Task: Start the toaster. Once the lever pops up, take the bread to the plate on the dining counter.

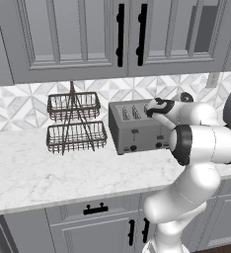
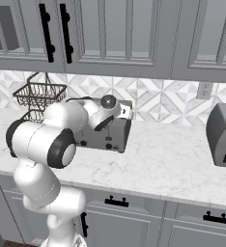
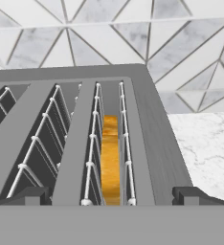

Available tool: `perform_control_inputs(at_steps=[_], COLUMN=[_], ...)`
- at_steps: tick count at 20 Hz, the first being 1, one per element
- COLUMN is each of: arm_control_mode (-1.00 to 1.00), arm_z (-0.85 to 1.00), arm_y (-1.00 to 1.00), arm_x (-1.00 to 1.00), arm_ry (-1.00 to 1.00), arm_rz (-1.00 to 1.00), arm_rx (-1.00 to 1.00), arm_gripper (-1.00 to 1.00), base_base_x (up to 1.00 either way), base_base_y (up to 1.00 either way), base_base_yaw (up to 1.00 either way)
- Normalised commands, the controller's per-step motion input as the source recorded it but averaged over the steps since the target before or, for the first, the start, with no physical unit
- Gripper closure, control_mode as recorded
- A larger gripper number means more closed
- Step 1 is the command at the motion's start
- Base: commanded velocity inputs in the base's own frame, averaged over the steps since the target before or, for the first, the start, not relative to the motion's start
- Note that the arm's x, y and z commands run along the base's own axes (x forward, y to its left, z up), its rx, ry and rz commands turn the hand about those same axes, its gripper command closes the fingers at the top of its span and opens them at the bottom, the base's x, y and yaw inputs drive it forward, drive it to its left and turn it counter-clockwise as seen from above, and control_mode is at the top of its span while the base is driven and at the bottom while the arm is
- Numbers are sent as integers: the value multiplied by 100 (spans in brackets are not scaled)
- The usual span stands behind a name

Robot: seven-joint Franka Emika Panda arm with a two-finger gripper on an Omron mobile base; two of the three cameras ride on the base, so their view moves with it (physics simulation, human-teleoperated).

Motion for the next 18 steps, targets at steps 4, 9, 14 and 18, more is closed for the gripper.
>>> perform_control_inputs(at_steps=[4,9,14,18], arm_control_mode=[-100,-100,-100,-100], arm_z=[0,0,0,0], arm_y=[0,0,0,0], arm_x=[0,0,0,0], arm_ry=[0,0,0,0], arm_rz=[0,0,0,0], arm_rx=[0,0,0,0], arm_gripper=[-100,-100,-100,-100], base_base_x=[0,0,0,0], base_base_y=[0,0,0,0], base_base_yaw=[0,0,0,0])
